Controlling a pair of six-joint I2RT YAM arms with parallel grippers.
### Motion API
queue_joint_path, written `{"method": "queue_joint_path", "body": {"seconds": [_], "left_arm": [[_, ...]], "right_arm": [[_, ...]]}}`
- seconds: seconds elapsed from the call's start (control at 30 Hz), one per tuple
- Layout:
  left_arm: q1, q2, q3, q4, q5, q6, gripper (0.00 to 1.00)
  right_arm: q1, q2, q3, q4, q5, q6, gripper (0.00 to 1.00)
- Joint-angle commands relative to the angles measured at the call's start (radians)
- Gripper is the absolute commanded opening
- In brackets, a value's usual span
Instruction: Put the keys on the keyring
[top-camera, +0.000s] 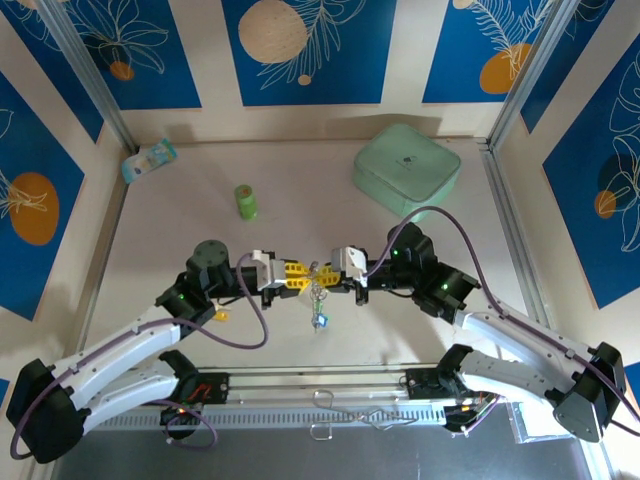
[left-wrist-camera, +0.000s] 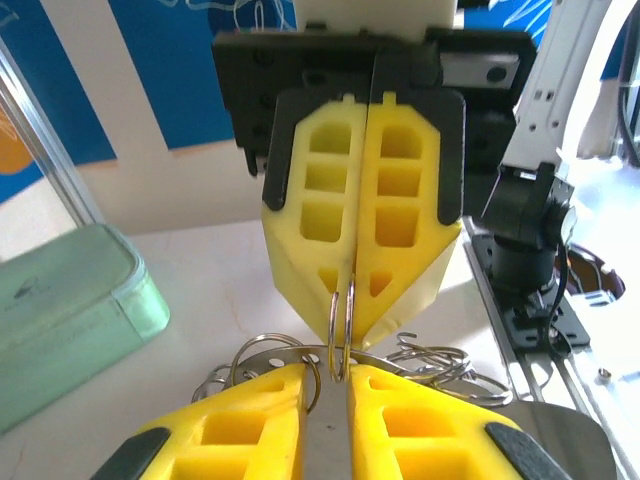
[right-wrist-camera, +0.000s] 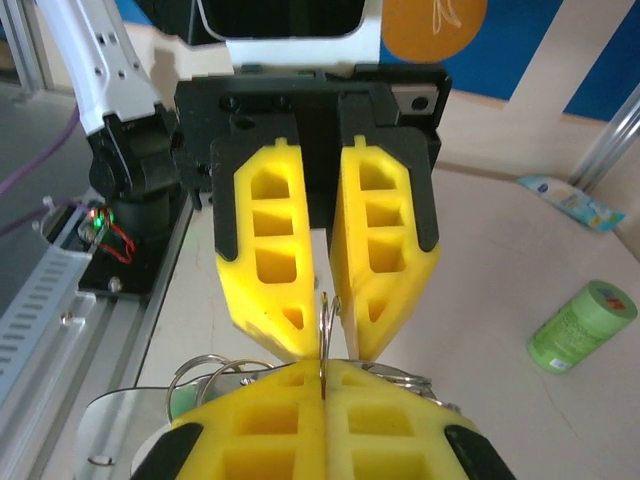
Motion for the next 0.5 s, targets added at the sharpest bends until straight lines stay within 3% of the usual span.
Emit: {"method": "queue_joint_path", "body": {"seconds": [0.0,0.33,0.47], "left_arm": [[-0.010,0.010,0.068,-0.167,-0.052,0.084,0.16],[-0.017,0.017,0.105,-0.223,-0.032,0.105,0.18],[-0.021,0.020,0.118,-0.243,-0.021,0.120,0.14]], "right_arm": [[0.023,0.017,0.082,-0.150,0.026,-0.095,0.00],[0.095,0.094,0.190,-0.298,0.179,-0.175,0.00],[0.119,0.119,0.225,-0.340,0.209,-0.197,0.00]]}}
